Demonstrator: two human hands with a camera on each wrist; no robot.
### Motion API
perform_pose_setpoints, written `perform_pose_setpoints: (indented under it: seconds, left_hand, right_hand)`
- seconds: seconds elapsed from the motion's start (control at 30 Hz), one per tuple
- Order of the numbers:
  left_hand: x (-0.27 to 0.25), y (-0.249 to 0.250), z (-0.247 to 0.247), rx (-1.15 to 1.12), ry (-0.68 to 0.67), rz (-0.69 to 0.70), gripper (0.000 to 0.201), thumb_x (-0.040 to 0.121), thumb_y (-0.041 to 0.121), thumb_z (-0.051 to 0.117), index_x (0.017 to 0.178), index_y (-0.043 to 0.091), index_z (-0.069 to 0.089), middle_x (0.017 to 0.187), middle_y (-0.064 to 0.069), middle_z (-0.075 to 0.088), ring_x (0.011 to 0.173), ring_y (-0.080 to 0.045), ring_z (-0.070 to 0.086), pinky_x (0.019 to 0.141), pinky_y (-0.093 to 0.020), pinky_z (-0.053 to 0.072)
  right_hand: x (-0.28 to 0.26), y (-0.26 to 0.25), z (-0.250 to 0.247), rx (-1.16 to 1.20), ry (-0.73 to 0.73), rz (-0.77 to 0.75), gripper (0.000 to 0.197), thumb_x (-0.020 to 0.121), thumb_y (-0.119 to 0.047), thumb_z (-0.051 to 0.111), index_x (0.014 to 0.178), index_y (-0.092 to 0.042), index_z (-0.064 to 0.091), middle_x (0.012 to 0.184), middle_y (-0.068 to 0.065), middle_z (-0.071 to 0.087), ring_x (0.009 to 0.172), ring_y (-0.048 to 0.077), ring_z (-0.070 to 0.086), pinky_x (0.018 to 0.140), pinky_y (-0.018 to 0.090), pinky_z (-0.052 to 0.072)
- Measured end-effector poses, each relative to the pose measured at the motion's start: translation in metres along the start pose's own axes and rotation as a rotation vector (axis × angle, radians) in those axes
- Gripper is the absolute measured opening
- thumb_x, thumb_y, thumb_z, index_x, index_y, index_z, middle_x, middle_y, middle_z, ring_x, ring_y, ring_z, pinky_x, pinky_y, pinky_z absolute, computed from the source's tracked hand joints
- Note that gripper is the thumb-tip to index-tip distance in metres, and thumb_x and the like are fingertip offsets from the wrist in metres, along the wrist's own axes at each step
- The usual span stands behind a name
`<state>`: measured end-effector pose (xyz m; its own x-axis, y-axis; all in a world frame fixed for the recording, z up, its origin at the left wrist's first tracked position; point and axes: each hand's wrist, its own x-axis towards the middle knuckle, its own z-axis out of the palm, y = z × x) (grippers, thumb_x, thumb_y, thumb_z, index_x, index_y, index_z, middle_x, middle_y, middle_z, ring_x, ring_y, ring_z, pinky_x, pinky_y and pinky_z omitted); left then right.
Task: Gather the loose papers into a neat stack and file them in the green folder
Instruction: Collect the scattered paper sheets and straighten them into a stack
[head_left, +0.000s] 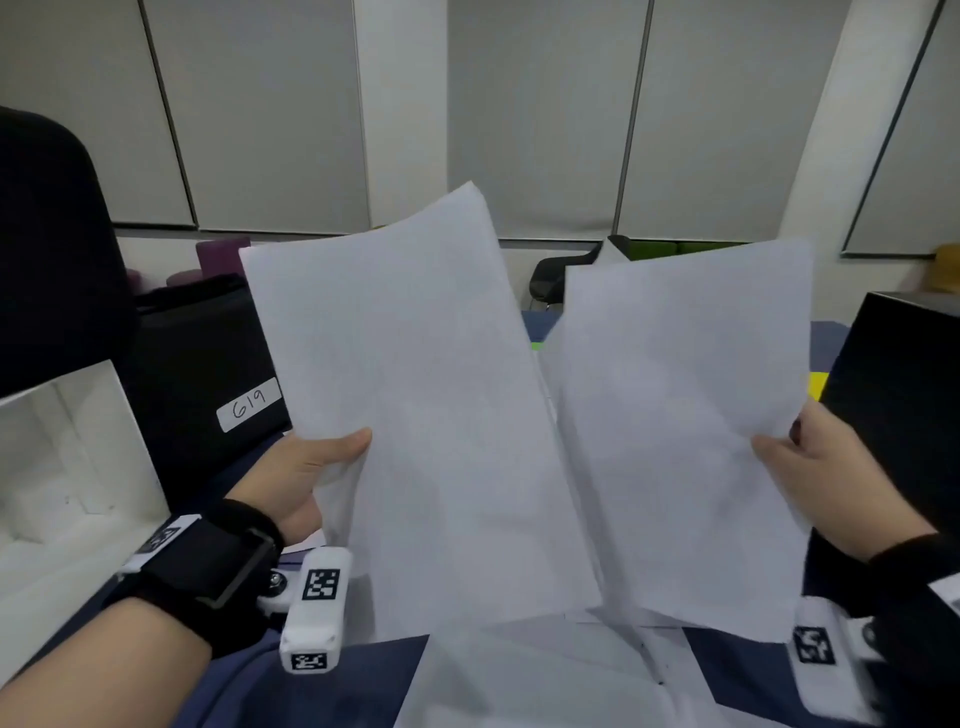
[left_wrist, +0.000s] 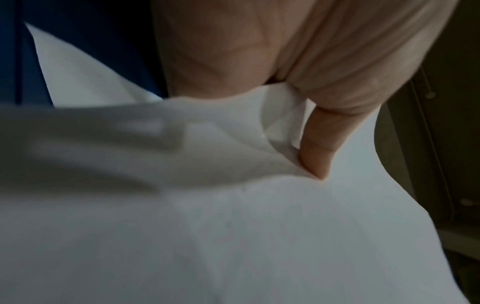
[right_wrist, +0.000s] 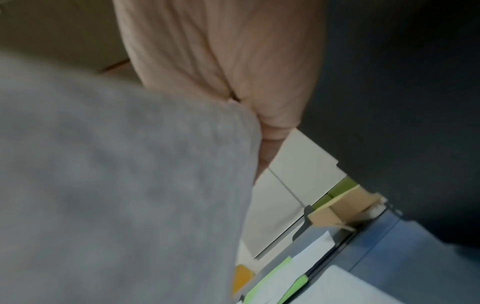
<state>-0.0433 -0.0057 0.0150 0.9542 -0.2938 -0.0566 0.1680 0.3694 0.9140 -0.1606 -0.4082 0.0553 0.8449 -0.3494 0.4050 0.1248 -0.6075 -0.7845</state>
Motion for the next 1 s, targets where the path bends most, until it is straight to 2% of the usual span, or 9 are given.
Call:
perform_pose_setpoints:
  seconds: [0.07, 0.17, 0.27, 0.33, 0.43, 0.6, 0.73, 0.87, 1.0]
  left_hand:
    - [0.000, -0.002, 0.013, -0.033, -0.081, -0.022, 0.099, 0.039, 0.020, 0.097, 0.128, -0.002, 0.059, 0.126, -0.023, 0.063, 0.105, -0.035, 0.067, 0.082, -0.044, 0.059]
    - [0.002, -0.008, 0.032, -0.077, -0.133, -0.042, 0.096, 0.038, 0.015, 0.097, 0.125, -0.003, 0.061, 0.123, -0.024, 0.064, 0.101, -0.036, 0.069, 0.081, -0.046, 0.058]
    - [0.006, -0.017, 0.045, -0.066, -0.138, -0.102, 0.084, 0.048, 0.011, 0.094, 0.125, -0.002, 0.061, 0.122, -0.024, 0.065, 0.105, -0.038, 0.066, 0.090, -0.051, 0.055]
    - [0.009, -0.022, 0.049, -0.054, -0.095, -0.146, 0.055, 0.066, 0.006, 0.081, 0.118, -0.001, 0.063, 0.111, -0.023, 0.070, 0.096, -0.036, 0.070, 0.084, -0.050, 0.057]
    - [0.013, -0.033, 0.051, -0.050, -0.040, -0.196, 0.035, 0.075, 0.003, 0.065, 0.110, 0.000, 0.066, 0.098, -0.021, 0.073, 0.082, -0.035, 0.072, 0.077, -0.050, 0.059]
    - [0.012, -0.046, 0.054, -0.013, -0.106, -0.218, 0.035, 0.071, -0.007, 0.069, 0.106, -0.001, 0.070, 0.103, -0.024, 0.071, 0.083, -0.036, 0.072, 0.072, -0.047, 0.060]
    - [0.015, -0.041, 0.059, 0.117, -0.085, -0.059, 0.049, 0.066, 0.003, 0.070, 0.115, -0.003, 0.065, 0.114, -0.023, 0.069, 0.098, -0.035, 0.069, 0.083, -0.042, 0.058]
    - [0.015, -0.030, 0.064, 0.308, 0.024, 0.154, 0.048, 0.064, 0.016, 0.074, 0.109, -0.002, 0.068, 0.105, -0.020, 0.073, 0.101, -0.041, 0.068, 0.091, -0.050, 0.055]
    - [0.014, -0.027, 0.074, 0.450, 0.081, 0.369, 0.050, 0.075, 0.012, 0.075, 0.122, 0.008, 0.056, 0.108, -0.008, 0.072, 0.100, -0.025, 0.070, 0.083, -0.036, 0.058]
  right_hand:
    - [-0.007, -0.009, 0.016, 0.129, -0.034, -0.025, 0.033, 0.093, 0.010, 0.047, 0.111, -0.014, 0.059, 0.093, -0.011, 0.069, 0.083, 0.006, 0.065, 0.071, 0.023, 0.054]
    - [-0.014, -0.019, 0.036, 0.326, -0.159, -0.018, 0.037, 0.094, 0.008, 0.047, 0.117, -0.018, 0.061, 0.106, -0.008, 0.073, 0.097, 0.009, 0.069, 0.078, 0.023, 0.056]
    - [-0.016, -0.031, 0.050, 0.587, -0.333, 0.065, 0.040, 0.087, 0.006, 0.054, 0.120, -0.015, 0.060, 0.115, 0.007, 0.071, 0.106, 0.027, 0.068, 0.091, 0.041, 0.054]
    - [-0.014, -0.037, 0.052, 0.693, -0.413, 0.124, 0.043, 0.086, 0.013, 0.051, 0.123, -0.007, 0.058, 0.114, 0.015, 0.070, 0.104, 0.033, 0.068, 0.088, 0.043, 0.055]
    - [-0.011, -0.038, 0.049, 0.657, -0.451, 0.168, 0.042, 0.085, 0.019, 0.049, 0.119, -0.004, 0.059, 0.111, 0.018, 0.071, 0.100, 0.033, 0.069, 0.087, 0.041, 0.055]
    - [-0.009, -0.038, 0.046, 0.570, -0.579, 0.180, 0.044, 0.078, 0.009, 0.060, 0.120, -0.006, 0.059, 0.111, 0.016, 0.072, 0.101, 0.032, 0.069, 0.088, 0.042, 0.056]
    - [-0.006, -0.038, 0.042, 0.698, -0.524, 0.215, 0.056, 0.061, 0.000, 0.074, 0.114, -0.008, 0.063, 0.104, 0.011, 0.074, 0.090, 0.024, 0.073, 0.070, 0.030, 0.059]
    - [-0.007, -0.040, 0.049, 0.541, -0.461, 0.052, 0.041, 0.081, -0.015, 0.067, 0.122, -0.016, 0.061, 0.113, 0.001, 0.072, 0.103, 0.019, 0.069, 0.085, 0.031, 0.056]
    - [-0.008, -0.035, 0.062, 0.446, -0.222, 0.002, 0.028, 0.085, -0.002, 0.067, 0.110, -0.014, 0.066, 0.100, -0.003, 0.076, 0.093, 0.016, 0.072, 0.080, 0.029, 0.059]
